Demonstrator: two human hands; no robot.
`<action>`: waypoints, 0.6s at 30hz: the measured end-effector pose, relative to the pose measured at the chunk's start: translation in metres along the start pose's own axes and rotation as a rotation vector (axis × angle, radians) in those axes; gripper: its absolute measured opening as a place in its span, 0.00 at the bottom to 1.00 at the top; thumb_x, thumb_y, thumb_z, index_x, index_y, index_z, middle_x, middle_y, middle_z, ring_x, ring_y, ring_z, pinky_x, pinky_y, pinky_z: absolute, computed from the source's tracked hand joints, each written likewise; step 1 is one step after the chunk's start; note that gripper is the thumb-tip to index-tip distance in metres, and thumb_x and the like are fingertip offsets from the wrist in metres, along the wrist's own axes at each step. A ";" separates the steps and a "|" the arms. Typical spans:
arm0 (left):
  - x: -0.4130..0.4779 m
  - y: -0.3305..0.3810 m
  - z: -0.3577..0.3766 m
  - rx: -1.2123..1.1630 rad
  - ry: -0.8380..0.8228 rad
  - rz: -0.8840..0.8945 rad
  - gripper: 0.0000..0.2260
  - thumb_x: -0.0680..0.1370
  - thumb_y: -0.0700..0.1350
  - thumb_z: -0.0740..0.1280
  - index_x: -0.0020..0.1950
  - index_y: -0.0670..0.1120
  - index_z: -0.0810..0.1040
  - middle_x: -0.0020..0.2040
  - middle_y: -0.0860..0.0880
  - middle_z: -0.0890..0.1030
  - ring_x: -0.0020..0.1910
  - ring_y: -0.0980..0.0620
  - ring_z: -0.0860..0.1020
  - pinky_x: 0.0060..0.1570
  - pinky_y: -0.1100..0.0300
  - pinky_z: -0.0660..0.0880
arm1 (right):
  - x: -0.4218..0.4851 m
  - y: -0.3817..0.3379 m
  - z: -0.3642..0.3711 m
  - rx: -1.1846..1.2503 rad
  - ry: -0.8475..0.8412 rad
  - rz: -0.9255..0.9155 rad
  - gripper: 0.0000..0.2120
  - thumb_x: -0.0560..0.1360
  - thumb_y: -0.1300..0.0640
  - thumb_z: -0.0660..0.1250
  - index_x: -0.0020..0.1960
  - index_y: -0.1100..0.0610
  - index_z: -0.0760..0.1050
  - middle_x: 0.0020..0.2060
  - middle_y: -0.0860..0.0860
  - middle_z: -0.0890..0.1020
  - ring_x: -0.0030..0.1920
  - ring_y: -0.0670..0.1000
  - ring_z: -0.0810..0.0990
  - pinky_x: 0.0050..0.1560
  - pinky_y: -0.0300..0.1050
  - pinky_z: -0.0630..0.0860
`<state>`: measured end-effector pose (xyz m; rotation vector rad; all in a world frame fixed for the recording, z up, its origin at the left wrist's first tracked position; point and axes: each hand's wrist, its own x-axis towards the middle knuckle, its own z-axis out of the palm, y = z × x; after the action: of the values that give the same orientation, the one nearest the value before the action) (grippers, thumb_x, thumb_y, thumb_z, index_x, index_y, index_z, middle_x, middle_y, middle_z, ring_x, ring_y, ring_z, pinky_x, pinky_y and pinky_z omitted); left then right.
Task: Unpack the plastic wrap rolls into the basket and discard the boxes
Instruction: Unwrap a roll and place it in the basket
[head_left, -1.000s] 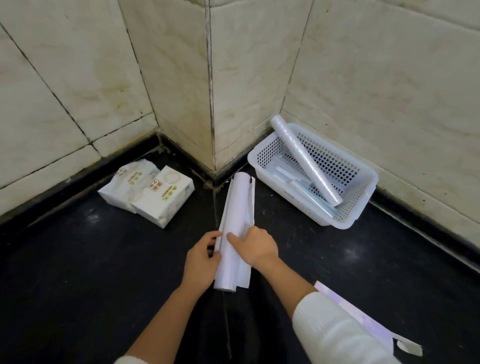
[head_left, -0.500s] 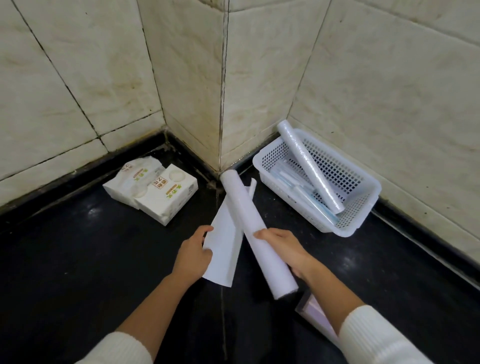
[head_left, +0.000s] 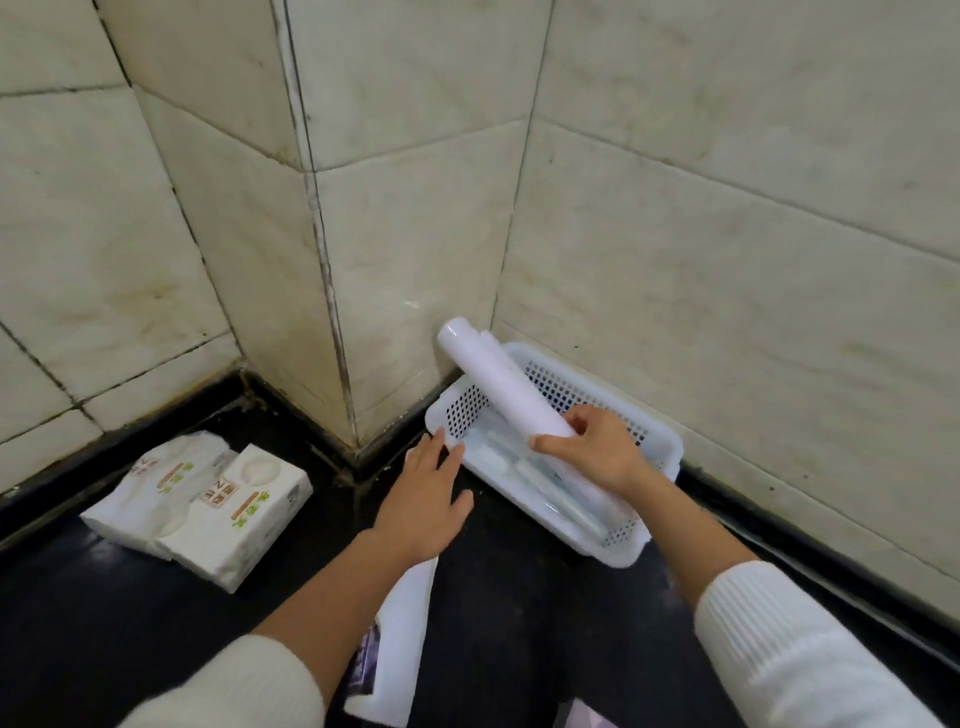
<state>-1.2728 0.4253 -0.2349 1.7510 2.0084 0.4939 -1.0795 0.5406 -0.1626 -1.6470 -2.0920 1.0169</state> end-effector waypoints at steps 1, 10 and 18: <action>0.009 0.001 0.003 0.114 -0.037 0.016 0.28 0.82 0.54 0.54 0.79 0.46 0.49 0.79 0.45 0.44 0.78 0.46 0.43 0.76 0.51 0.46 | 0.009 0.004 0.002 -0.047 -0.002 0.012 0.16 0.65 0.45 0.77 0.41 0.53 0.74 0.35 0.46 0.76 0.35 0.44 0.74 0.31 0.39 0.64; 0.022 -0.011 0.033 0.290 0.012 -0.001 0.28 0.82 0.56 0.49 0.79 0.50 0.44 0.80 0.48 0.44 0.78 0.46 0.43 0.75 0.51 0.46 | 0.044 0.040 0.034 -0.219 0.020 0.055 0.22 0.65 0.46 0.77 0.53 0.56 0.78 0.49 0.52 0.79 0.46 0.54 0.79 0.49 0.49 0.79; 0.024 -0.011 0.028 0.255 -0.047 -0.018 0.30 0.81 0.55 0.53 0.79 0.51 0.43 0.79 0.48 0.42 0.78 0.45 0.42 0.75 0.52 0.49 | 0.040 0.039 0.037 -0.379 0.070 0.051 0.24 0.66 0.43 0.75 0.57 0.53 0.76 0.55 0.51 0.75 0.52 0.52 0.72 0.61 0.56 0.73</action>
<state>-1.2693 0.4475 -0.2666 1.8688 2.1281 0.1947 -1.0858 0.5690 -0.2226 -1.8836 -2.3110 0.5889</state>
